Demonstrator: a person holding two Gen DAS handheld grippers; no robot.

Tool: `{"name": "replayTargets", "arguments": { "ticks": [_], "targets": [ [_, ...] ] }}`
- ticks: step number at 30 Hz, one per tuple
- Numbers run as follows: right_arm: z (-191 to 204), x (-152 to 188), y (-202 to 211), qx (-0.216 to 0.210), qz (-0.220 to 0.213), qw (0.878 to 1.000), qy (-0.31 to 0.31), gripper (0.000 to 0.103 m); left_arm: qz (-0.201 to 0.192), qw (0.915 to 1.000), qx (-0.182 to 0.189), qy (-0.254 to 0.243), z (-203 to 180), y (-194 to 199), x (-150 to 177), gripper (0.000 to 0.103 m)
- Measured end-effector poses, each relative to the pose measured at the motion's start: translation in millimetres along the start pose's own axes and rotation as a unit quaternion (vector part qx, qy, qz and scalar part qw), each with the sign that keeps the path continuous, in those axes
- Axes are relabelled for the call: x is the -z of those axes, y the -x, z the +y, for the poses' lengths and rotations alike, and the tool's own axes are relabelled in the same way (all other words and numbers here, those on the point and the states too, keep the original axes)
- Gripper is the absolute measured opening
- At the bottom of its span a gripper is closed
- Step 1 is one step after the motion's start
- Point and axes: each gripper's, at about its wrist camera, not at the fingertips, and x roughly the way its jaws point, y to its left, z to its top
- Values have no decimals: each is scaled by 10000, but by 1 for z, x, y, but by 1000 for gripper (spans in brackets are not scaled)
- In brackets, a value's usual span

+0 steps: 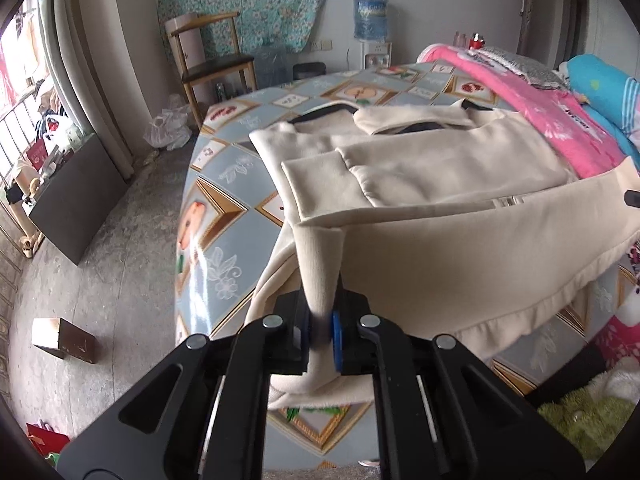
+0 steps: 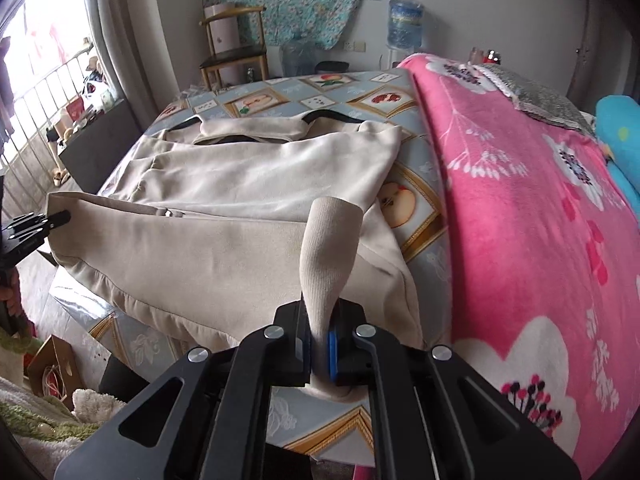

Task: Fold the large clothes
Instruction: 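Lift the jacket hem with both tools and raise it off the table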

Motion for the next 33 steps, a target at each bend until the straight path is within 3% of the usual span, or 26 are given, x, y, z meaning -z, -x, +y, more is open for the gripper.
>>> {"name": "replayTargets", "arguments": {
  "ticks": [6,12,18,23,29,33],
  "targets": [
    [-3,-2,32,27,-448,9986,-268,6,-418,9991,-5,115,6,50,0,7],
    [-6,-26,36,73,-742,9969,-239,6,-684,9971,152,313,17,63,-22,7],
    [-11,-45,16,45,-816,9961,-322,6,-474,9981,56,392,19,25,-53,7],
    [-17,-58,-25,92,-550,9977,-377,6,-56,9995,-211,220,6,-29,-74,6],
    [-33,-53,-76,22,85,9975,-700,6,363,9983,-452,69,-6,-71,-73,6],
    [-42,-47,-84,-130,129,9950,-981,6,433,9980,-436,119,-4,-76,-72,6]
  ]
}}
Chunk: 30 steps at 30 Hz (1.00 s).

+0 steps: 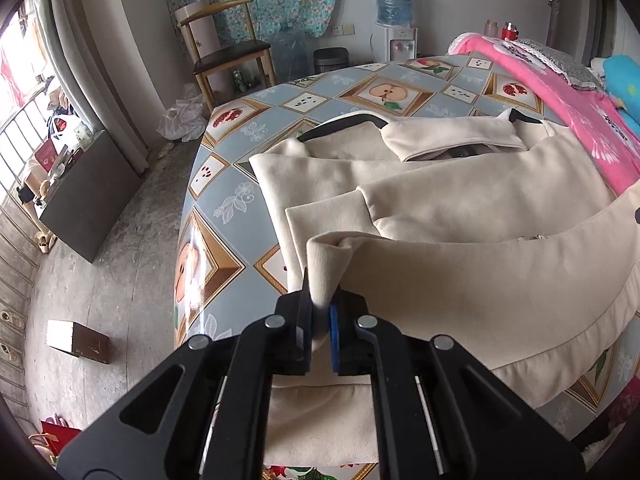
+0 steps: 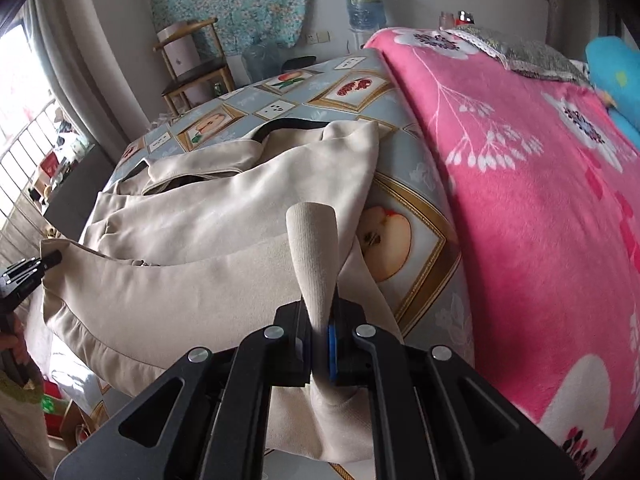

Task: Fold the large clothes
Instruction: 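Lift the jacket hem with both tools and raise it off the table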

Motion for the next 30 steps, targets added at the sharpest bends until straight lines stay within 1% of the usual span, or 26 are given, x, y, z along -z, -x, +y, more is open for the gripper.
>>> {"name": "replayTargets", "arguments": {
  "ticks": [10,30],
  "targets": [
    [5,-5,-3,49,15,10000,46,6,23,9999,14,97,3,-2,1,6],
    [9,-7,-2,185,-24,9997,133,6,-12,10000,26,85,2,-3,3,6]
  ]
}}
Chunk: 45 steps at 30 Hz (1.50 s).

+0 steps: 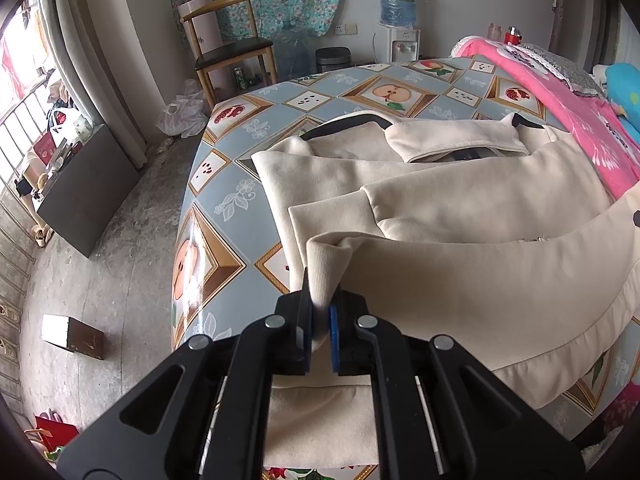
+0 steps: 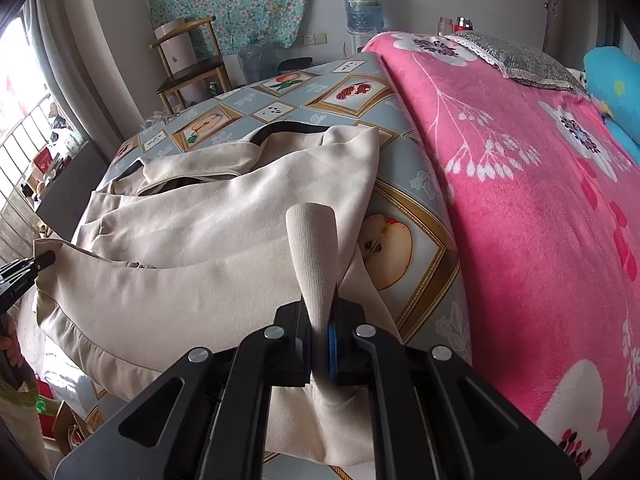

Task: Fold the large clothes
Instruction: 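Lift the jacket hem with both tools and raise it off the table, then fold the hem over the jacket body with both tools and release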

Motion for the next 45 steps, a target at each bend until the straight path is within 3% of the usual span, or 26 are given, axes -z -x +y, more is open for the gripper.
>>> {"name": "replayTargets", "arguments": {
  "ticks": [6,11,16,22,28,31,35,39,43,45],
  "targets": [
    [1,0,7,-6,-125,9999,-12,6,-24,10000,-14,0,1,1,-1,6],
    [4,-10,27,-72,-455,9989,-6,6,-350,9994,-30,-34,3,26,-13,6],
    [11,-45,41,-37,-866,9961,180,6,-872,9961,94,-75,16,54,-50,6],
    [8,-119,22,-109,-1157,9928,302,6,-1081,9936,122,-291,26,36,-124,6],
    [3,-183,-53,-143,-757,9967,267,6,-617,9967,97,-510,19,-43,-192,6],
    [2,-191,-103,-57,-342,9989,312,6,-157,9984,41,-543,17,-98,-202,6],
    [-7,-186,-159,-97,238,9994,214,6,436,9974,-83,-566,16,-156,-192,6],
    [-15,-180,-179,-214,480,9984,194,7,657,9970,-2,-410,23,-174,-179,9],
    [-30,-184,-177,-135,589,9982,-5,32,704,9972,237,35,50,-173,-179,18],
    [-41,-187,-162,-22,496,9987,-116,33,596,9964,381,467,72,-160,-177,22]
  ]
}}
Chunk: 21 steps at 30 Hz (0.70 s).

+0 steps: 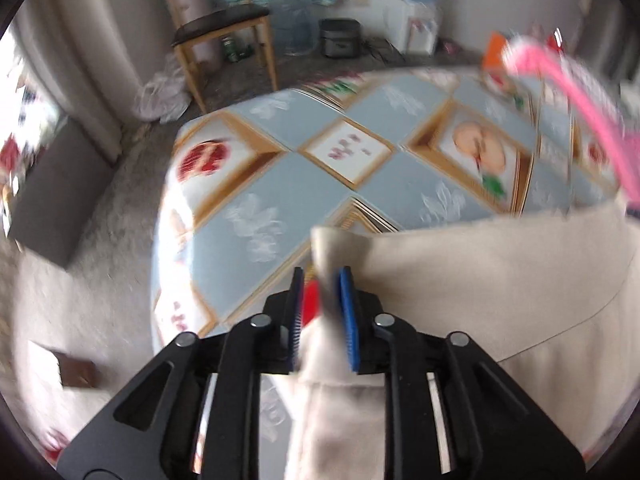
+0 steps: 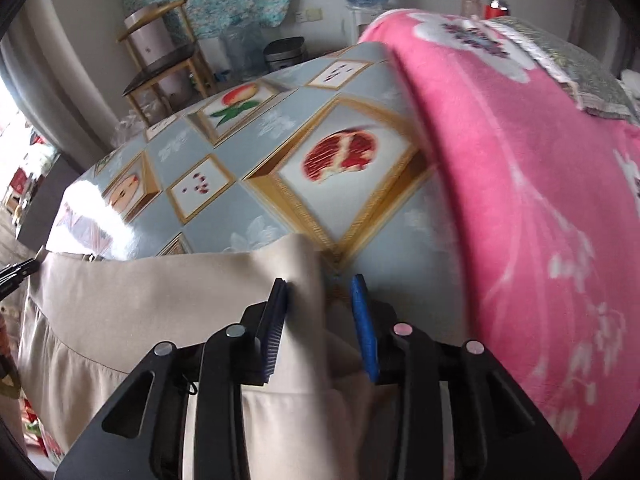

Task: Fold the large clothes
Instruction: 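Fold the hem over the jacket body with both tools and release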

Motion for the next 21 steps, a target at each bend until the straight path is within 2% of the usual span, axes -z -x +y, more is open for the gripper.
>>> {"name": "replayTargets", "arguments": {
  "ticks": [3,5,6,9,11,12,15,18,19,20,21],
  "targets": [
    [-14,1,35,209,-302,9993,-106,34,-353,9988,-290,177,21,35,6,21],
    [-20,8,65,251,-492,9983,-171,35,-526,9981,-242,210,31,59,12,21],
    [-21,11,77,213,-576,9979,-181,38,-613,9978,-167,193,32,74,19,21],
    [-8,39,120,-94,-830,9965,-1,57,-829,9955,450,64,23,109,45,21],
    [10,67,136,-434,-747,9960,219,58,-758,9921,994,-16,14,118,69,22],
    [16,80,139,-539,-677,9958,299,58,-609,9903,1249,-54,6,115,86,22],
    [34,121,137,-597,-436,9958,541,58,-213,9905,1360,47,-4,95,122,22],
    [37,153,111,-362,-50,9973,639,58,100,9957,919,62,-4,66,155,22],
    [34,161,97,-144,130,9977,651,58,124,9966,810,30,-3,60,163,25],
    [31,168,84,-5,270,9973,684,58,37,9966,828,-1,-1,58,168,25],
    [28,171,75,-69,340,9974,634,58,-79,9962,872,-12,1,58,172,25]
  ]
}}
